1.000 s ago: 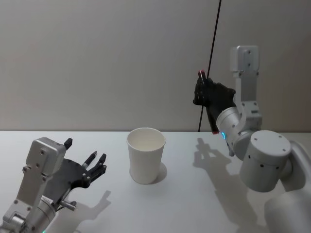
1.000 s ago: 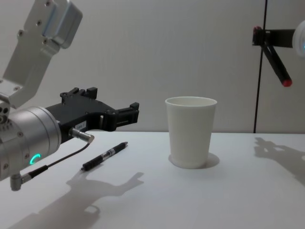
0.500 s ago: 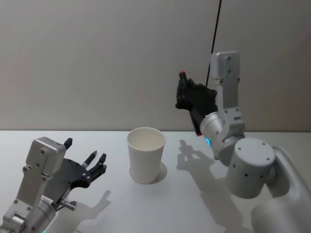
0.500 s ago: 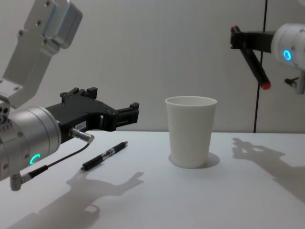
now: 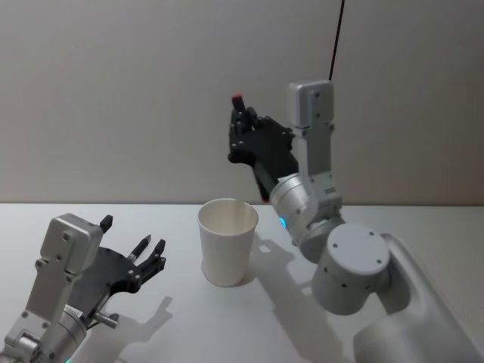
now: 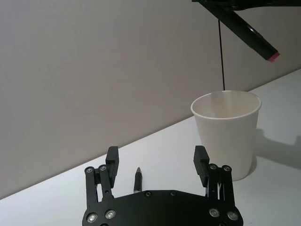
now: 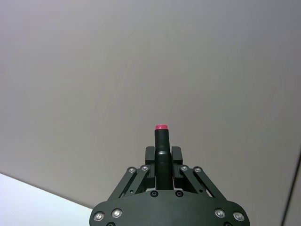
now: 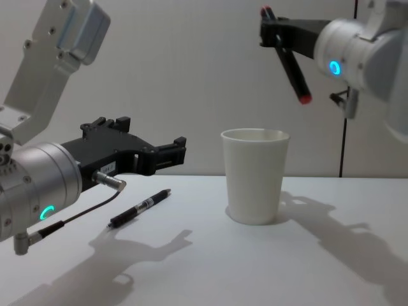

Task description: Place the pen into the pen holder.

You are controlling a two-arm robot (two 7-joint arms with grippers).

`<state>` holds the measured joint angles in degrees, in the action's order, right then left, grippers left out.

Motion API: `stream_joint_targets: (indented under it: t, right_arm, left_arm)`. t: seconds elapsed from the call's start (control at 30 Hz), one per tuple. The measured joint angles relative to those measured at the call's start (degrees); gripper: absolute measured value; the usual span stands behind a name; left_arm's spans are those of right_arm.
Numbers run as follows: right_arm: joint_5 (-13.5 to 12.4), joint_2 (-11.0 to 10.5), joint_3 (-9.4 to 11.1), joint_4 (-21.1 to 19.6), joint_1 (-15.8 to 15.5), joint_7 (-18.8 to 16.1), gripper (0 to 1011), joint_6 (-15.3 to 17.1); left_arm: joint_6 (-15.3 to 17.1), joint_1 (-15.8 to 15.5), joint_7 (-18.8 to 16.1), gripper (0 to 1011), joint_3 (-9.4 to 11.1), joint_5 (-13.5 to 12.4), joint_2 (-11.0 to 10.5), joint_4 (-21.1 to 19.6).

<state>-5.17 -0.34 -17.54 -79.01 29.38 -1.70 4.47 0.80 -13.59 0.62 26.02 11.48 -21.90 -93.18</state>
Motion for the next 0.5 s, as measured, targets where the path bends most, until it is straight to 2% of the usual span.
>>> stream_joint_targets:
  t: [0.23, 0.5]
  right_arm:
    - [1.7, 1.3, -1.7, 1.6, 0.7, -0.3, 203, -2.3]
    - [4.1, 2.1, -2.8, 4.3, 2.0, 0.6, 202, -2.8]
  left_arm:
    - [0.0, 0.0, 0.0, 1003, 0.0, 0.0, 0.0, 0.0]
    - [0.0, 0.0, 0.0, 1003, 0.0, 0.0, 0.0, 0.0]
